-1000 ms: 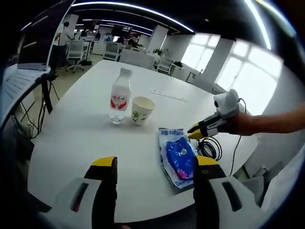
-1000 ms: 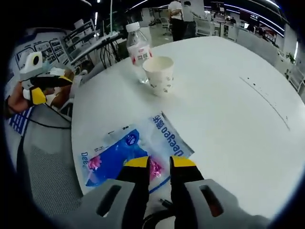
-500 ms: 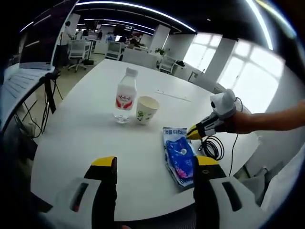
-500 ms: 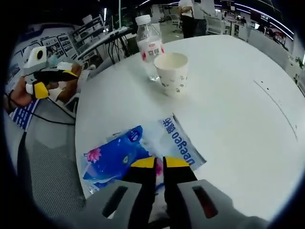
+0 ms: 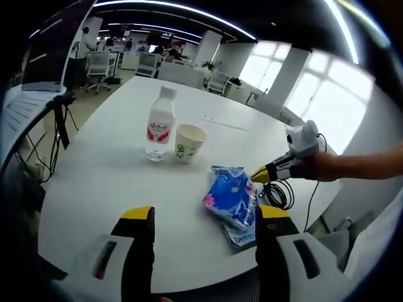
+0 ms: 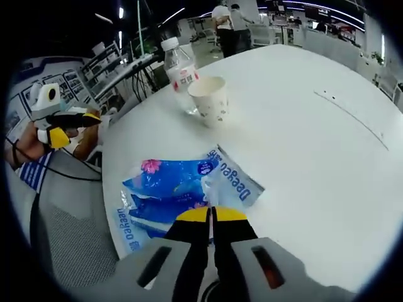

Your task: Arrange the tabletop items into an orderly group along one side of the table until the central work area is clear of visible clutter.

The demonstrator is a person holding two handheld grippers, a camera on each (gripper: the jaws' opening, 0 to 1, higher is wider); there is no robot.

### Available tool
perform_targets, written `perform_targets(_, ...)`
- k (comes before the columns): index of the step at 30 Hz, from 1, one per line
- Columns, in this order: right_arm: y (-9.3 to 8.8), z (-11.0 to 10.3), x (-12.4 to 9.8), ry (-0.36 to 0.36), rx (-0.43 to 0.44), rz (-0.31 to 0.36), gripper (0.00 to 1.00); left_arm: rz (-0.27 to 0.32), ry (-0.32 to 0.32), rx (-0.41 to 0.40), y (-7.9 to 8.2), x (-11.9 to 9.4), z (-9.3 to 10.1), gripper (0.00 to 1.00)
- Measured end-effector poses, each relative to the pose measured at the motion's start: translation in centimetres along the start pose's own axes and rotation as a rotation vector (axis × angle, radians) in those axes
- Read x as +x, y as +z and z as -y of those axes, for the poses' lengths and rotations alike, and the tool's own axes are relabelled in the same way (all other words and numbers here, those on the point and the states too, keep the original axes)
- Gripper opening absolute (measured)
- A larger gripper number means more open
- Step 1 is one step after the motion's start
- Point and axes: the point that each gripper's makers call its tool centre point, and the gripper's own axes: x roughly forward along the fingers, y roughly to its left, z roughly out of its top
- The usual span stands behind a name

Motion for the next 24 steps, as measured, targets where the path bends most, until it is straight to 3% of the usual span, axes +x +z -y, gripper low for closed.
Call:
perform_targets(18,-0.8,0.4,-2.4,-0.072,0.208,0.082,0.0,-0.016,-0.007,0.008,-0.5,-0.1,0.0,0.65)
perform_targets(24,0.3,0.4,-3.5,-0.088,0.28,0.146,0.0,-0.011,-0.008,0.01,-0.5,-0.1,0.1,0.65)
